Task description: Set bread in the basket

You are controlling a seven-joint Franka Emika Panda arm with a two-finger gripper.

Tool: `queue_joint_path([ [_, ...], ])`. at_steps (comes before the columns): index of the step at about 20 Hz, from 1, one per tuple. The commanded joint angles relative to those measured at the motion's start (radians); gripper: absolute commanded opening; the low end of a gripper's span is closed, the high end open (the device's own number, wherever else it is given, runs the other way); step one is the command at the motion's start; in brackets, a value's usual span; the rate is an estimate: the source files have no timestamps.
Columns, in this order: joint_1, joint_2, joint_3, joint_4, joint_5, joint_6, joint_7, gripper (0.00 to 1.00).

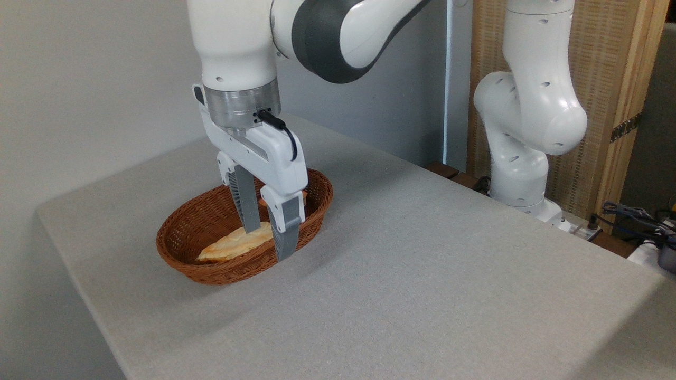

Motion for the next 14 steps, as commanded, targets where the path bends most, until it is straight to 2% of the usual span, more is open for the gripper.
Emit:
queue_joint_path([
  [1,-0.010,-0.011,0.024,-0.002,0.024,0.013,-0.012,1.00],
  [5,-0.010,-0.019,0.027,-0.002,0.025,0.014,-0.012,1.00],
  [11,-0.010,-0.019,0.074,0.000,0.027,0.023,-0.004,1.00],
  [14,-0.010,-0.023,0.078,0.000,0.027,0.039,-0.004,1.00],
])
